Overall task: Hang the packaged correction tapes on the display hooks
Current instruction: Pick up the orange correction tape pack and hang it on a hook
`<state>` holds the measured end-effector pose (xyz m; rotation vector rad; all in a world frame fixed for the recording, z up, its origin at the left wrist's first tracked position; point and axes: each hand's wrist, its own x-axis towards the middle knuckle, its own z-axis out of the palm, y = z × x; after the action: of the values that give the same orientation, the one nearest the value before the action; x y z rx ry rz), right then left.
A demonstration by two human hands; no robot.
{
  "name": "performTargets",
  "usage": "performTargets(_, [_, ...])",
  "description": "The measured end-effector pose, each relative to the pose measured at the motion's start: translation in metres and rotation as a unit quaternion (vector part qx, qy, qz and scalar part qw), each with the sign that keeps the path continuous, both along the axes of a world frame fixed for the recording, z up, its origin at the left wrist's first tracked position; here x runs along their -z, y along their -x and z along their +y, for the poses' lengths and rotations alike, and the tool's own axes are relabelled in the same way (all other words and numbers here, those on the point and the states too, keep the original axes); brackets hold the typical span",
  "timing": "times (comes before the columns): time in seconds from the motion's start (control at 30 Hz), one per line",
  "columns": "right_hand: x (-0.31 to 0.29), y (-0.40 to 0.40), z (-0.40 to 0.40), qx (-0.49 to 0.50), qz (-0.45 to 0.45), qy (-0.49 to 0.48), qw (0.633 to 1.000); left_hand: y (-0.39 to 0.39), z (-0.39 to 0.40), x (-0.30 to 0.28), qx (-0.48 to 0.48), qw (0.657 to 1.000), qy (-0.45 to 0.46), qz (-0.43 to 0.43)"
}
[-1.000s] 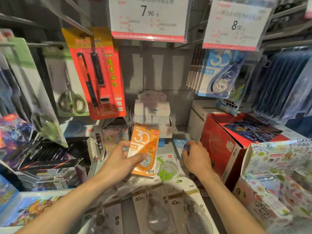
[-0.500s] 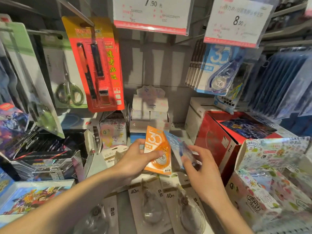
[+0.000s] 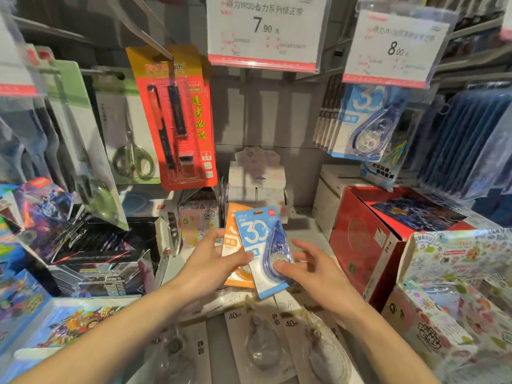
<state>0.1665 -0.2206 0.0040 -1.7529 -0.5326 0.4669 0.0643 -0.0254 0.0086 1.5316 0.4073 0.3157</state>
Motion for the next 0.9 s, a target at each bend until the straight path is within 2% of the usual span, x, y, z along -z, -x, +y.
performTargets(0.07, [0.001, -0.008, 0.006, -0.039, 0.064, -0.023, 0.997, 0.006, 0.006, -0.002, 0.001, 1.000, -0.008, -0.011])
performTargets(0.13, [0.000, -0.012, 0.012, -0.065, 0.086, -0.031, 0.994, 0.013, 0.012, -0.005, -0.006, 1.000, -0.024, -0.016])
performTargets(0.33, [-0.006, -0.007, 0.018, -0.100, 0.089, -0.068, 0.989, 0.038, 0.025, -0.012, -0.044, 0.996, -0.067, -0.026])
performTargets(0.63, [-0.048, 0.012, -0.004, -0.080, -0.007, -0.110, 0.991, 0.072, 0.031, -0.030, -0.057, 0.982, -0.164, -0.076])
performTargets(0.9, [-0.092, 0.012, -0.042, -0.065, -0.099, -0.132, 0.984, 0.073, 0.003, -0.067, -0.057, 0.971, -0.193, -0.131])
